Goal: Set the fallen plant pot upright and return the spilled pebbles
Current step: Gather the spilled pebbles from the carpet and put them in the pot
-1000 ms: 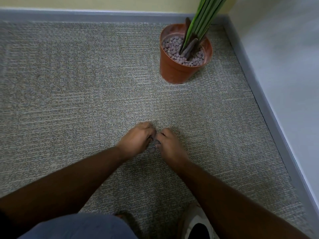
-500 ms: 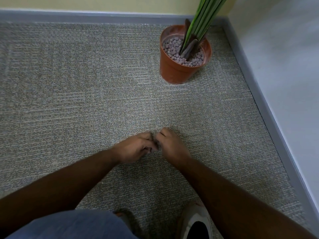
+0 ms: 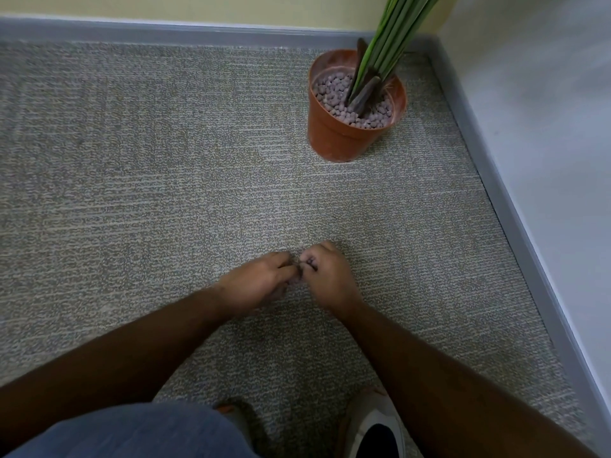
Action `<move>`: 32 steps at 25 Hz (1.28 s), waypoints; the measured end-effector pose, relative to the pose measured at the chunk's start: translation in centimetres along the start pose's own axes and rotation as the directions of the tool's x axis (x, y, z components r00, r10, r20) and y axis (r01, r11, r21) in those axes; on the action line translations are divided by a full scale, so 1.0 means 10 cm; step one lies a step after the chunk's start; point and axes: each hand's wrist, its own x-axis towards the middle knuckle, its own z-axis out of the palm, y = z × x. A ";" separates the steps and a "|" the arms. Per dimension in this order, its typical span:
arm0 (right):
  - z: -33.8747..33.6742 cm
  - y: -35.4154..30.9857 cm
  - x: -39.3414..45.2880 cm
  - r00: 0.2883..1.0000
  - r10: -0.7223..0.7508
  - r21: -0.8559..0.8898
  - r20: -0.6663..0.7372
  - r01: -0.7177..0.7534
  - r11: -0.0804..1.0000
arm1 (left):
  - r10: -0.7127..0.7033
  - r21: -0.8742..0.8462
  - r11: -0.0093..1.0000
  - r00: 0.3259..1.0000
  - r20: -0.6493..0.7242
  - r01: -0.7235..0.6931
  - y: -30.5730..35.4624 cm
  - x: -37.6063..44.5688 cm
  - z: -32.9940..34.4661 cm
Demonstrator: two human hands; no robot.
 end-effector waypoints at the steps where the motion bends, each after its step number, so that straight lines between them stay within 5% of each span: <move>1: 0.00 -0.02 0.00 0.999 -0.023 -0.001 0.027 0.024 1.000 | -0.022 -0.025 0.999 0.999 -0.044 0.021 -0.06 -0.05 -0.02; 8: 0.13 -0.11 -0.05 0.919 -0.264 -0.341 0.294 0.359 0.869 | -0.175 -0.057 0.984 0.978 -0.112 0.170 -0.29 -0.18 -0.10; 19: 0.03 -0.16 0.07 0.955 -0.137 -0.346 0.262 0.226 0.911 | -0.356 -0.230 0.928 0.881 -0.313 0.293 -0.32 0.62 -0.69; 26: -0.64 -0.59 0.81 0.982 -0.104 -0.156 -0.160 0.079 0.985 | -0.429 -0.320 0.896 0.789 -0.439 0.309 -0.41 1.43 -1.45; 32: -1.44 -0.97 1.93 0.914 -0.201 -0.262 -0.351 0.110 0.959 | -0.581 -0.424 0.805 0.699 -0.417 0.416 -0.45 2.24 -2.04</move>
